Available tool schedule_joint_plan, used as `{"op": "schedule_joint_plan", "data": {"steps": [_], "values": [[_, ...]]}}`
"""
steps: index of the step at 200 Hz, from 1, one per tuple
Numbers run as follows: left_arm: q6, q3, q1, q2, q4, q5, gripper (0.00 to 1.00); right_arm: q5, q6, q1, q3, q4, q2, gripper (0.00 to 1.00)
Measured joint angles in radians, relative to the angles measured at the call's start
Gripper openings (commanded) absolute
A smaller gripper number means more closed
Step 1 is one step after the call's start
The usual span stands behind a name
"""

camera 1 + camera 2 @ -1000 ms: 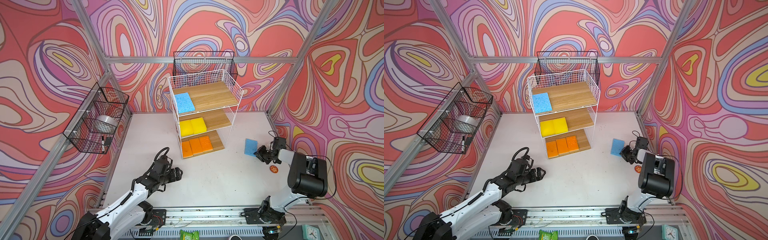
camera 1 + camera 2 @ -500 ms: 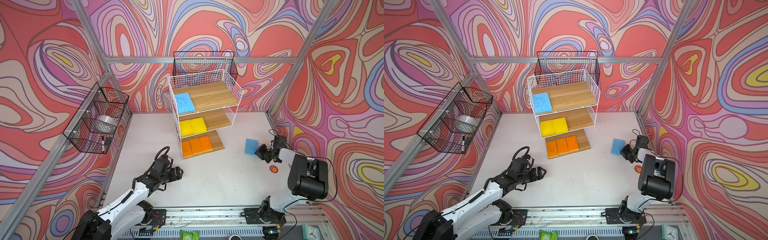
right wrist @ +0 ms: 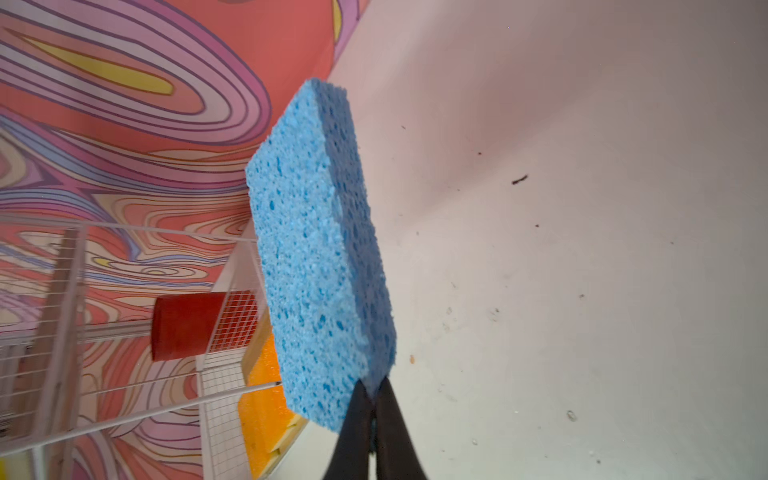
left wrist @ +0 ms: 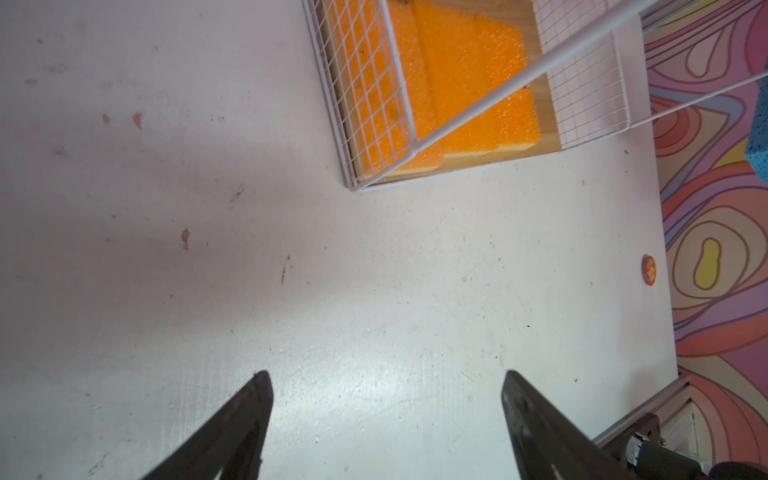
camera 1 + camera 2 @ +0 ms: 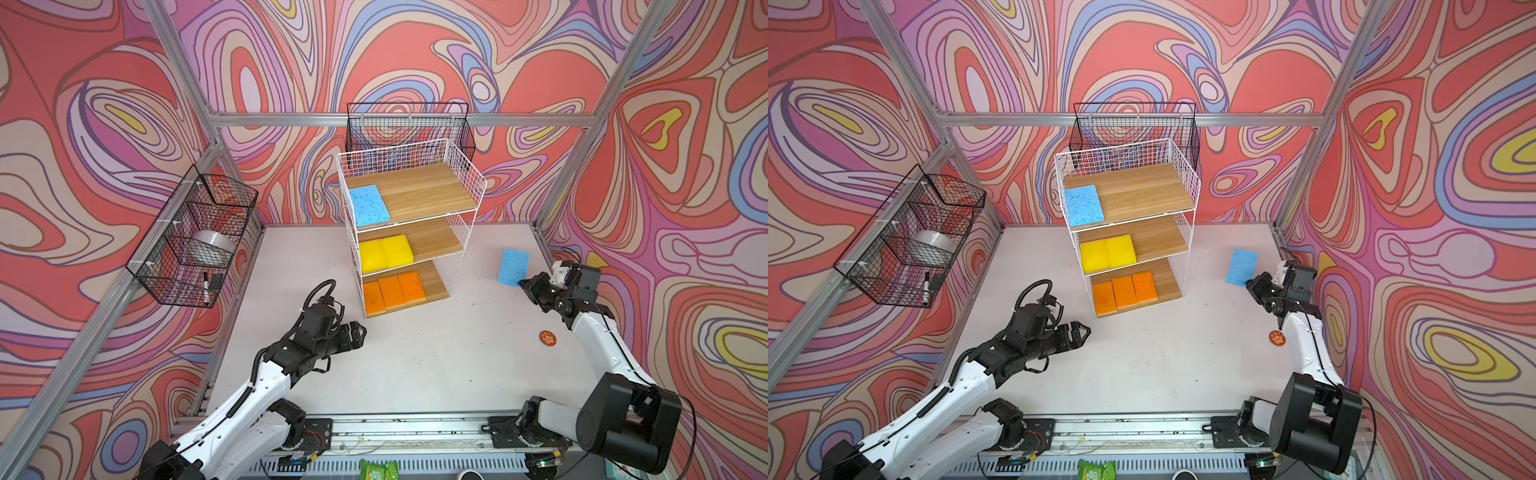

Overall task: Place and organize the cleaning sponges onto the shelf
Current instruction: 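Close the right gripper on the blue sponge's edge and tilt it up, then lift the blue sponge with the right gripper and carry it to the top shelf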

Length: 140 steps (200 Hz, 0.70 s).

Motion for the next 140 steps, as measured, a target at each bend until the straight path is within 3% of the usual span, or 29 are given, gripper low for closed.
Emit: {"op": "schedule_joint_plan", "data": {"steps": [71,140], "values": [[0.04,0.131,0.0,-0.058,-0.142,-0.019,0.89,-0.11,0.185,0.001,0.002,0.016,-0.257,0.0],[0.07,0.24,0.0,-0.05,-0.212,-0.039,0.89,-0.144,0.402,0.001,0.056,0.146,-0.334,0.0]]}}
